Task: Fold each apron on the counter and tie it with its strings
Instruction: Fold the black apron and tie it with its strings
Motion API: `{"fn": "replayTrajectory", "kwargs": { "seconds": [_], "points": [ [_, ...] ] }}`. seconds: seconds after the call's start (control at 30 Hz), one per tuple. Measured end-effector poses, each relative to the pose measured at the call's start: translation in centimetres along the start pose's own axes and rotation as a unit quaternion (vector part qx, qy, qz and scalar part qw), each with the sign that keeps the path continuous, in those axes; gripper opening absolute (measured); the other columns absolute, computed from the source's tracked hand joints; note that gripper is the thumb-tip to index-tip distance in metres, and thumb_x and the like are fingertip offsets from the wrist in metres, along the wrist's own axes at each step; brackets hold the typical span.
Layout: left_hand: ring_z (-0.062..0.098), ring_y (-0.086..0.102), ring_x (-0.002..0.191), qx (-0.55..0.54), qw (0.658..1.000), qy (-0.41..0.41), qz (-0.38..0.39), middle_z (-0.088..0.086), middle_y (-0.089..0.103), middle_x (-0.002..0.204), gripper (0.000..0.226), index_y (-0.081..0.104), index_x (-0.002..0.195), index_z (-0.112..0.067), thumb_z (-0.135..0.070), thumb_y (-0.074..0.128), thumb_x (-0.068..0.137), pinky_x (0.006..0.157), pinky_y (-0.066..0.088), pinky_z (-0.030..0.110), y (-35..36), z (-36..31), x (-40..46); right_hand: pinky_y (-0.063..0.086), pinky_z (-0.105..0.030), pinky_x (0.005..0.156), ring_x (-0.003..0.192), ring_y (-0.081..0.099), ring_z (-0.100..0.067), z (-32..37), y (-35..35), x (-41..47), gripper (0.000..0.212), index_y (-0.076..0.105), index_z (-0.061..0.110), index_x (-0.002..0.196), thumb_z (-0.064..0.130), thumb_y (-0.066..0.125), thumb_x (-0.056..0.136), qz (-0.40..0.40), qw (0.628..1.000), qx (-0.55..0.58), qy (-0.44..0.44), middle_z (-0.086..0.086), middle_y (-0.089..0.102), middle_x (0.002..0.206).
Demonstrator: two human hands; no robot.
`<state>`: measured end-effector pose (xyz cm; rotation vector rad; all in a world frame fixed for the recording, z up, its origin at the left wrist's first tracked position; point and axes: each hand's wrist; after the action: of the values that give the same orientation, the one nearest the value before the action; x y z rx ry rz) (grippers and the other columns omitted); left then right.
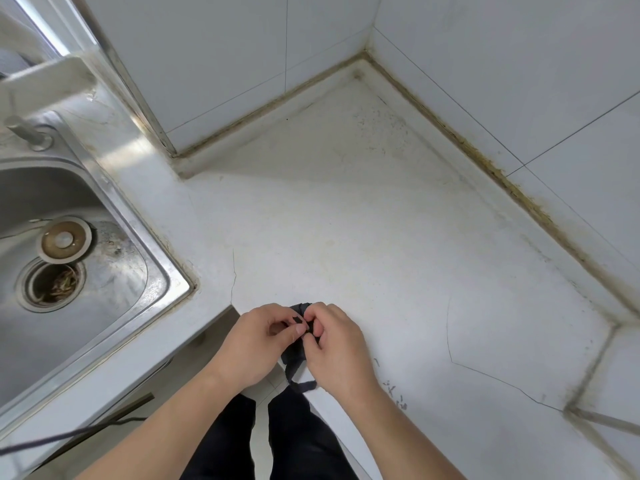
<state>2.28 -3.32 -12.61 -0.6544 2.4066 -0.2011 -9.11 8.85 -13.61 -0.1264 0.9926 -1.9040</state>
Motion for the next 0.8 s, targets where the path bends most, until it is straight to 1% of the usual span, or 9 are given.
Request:
{"fn": "replayTrajectory", "kwargs": {
  "seconds": [0.1,0.27,0.37,0.47,0.53,0.6,0.67,0.73,0.8],
  "points": [
    [0.003,0.071,0.092,-0.021,1.0,0.004,-0.003,-0.015,0.076,0.095,0.011,0.079,0.092,-0.031,-0.022,0.074,0.095,0.086,0.056,0.023,0.1,-0.3,-0.3,0.048,-0.031,0.063,0.075,0.049,-0.011,-0.2,0.3,-0.5,0.014,0.057,0.03,0.095,0.017,0.051,0.095,0.007,1.0,-0.012,-0.028,0.015,0.045,0.077],
    [0.002,0.071,0.091,-0.012,1.0,0.002,-0.026,-0.015,0.075,0.09,0.013,0.078,0.088,-0.032,-0.024,0.073,0.095,0.085,0.053,0.02,0.5,-0.5,-0.7,0.051,-0.031,0.067,0.074,0.053,-0.014,-0.8,0.6,-0.4,0.016,0.07,0.026,0.091,0.014,0.059,0.092,-0.023,0.999,0.034,0.012,0.013,0.048,0.069],
    [0.002,0.07,0.09,-0.008,0.999,-0.004,-0.035,-0.014,0.074,0.09,0.013,0.077,0.087,-0.032,-0.025,0.071,0.096,0.085,0.053,0.022,0.7,-0.2,-0.6,0.055,-0.037,0.063,0.065,0.061,-0.018,-0.8,0.0,-0.2,0.012,0.068,0.027,0.085,0.018,0.066,0.092,0.009,0.995,0.076,0.067,0.004,0.059,0.068],
    [0.001,0.07,0.092,0.01,0.999,-0.006,-0.031,-0.016,0.074,0.092,0.013,0.076,0.087,-0.033,-0.026,0.071,0.096,0.087,0.054,0.024,0.5,-0.1,-0.6,0.056,-0.034,0.054,0.056,0.069,-0.022,-0.8,-1.0,-0.1,0.014,0.067,0.026,0.08,0.02,0.076,0.09,0.048,0.979,0.141,0.137,0.002,0.065,0.071],
    [0.0,0.069,0.092,0.018,0.999,-0.006,-0.031,-0.017,0.074,0.093,0.013,0.076,0.087,-0.034,-0.026,0.071,0.096,0.087,0.053,0.023,0.5,-0.3,-0.6,0.06,-0.039,0.055,0.055,0.071,-0.027,-0.6,-1.7,0.0,0.011,0.069,0.021,0.083,0.014,0.075,0.091,0.068,0.963,0.2,0.17,-0.003,0.066,0.074],
    [-0.002,0.068,0.092,0.025,0.999,-0.008,-0.033,-0.019,0.073,0.093,0.014,0.076,0.087,-0.035,-0.025,0.072,0.096,0.086,0.052,0.021,0.5,-0.4,-0.6,0.063,-0.042,0.061,0.057,0.073,-0.027,-0.5,-2.4,0.0,0.011,0.068,0.014,0.087,0.007,0.068,0.094,0.081,0.956,0.217,0.179,-0.011,0.066,0.076],
    [-0.002,0.068,0.092,0.029,0.999,-0.01,-0.037,-0.021,0.072,0.093,0.015,0.075,0.087,-0.035,-0.024,0.072,0.096,0.086,0.052,0.019,0.4,-0.4,-0.5,0.062,-0.043,0.063,0.056,0.072,-0.021,-0.6,-3.0,0.0,0.014,0.066,0.015,0.085,0.006,0.063,0.096,0.082,0.964,0.184,0.17,-0.012,0.067,0.074],
    [-0.003,0.068,0.092,0.028,0.999,-0.011,-0.041,-0.023,0.072,0.092,0.015,0.076,0.087,-0.034,-0.023,0.072,0.095,0.085,0.051,0.018,0.3,-0.4,-0.5,0.058,-0.041,0.064,0.059,0.069,-0.017,-1.0,-3.3,0.0,0.018,0.064,0.021,0.082,0.012,0.061,0.097,0.077,0.981,0.115,0.137,-0.004,0.067,0.072],
    [-0.003,0.068,0.092,0.028,0.999,-0.009,-0.041,-0.022,0.072,0.093,0.014,0.076,0.087,-0.034,-0.023,0.072,0.096,0.084,0.052,0.017,0.3,-0.5,-0.6,0.054,-0.038,0.067,0.068,0.062,-0.012,-1.1,-3.4,0.0,0.015,0.06,0.026,0.085,0.022,0.059,0.1,0.091,0.992,0.019,0.082,0.004,0.064,0.077]
  ]
}}
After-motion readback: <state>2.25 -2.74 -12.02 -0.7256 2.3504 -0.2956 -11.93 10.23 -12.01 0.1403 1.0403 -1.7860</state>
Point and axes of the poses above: each hand's wrist, its own x-axis towards the middle knuckle, its own y-axis out of the palm, z = x × y
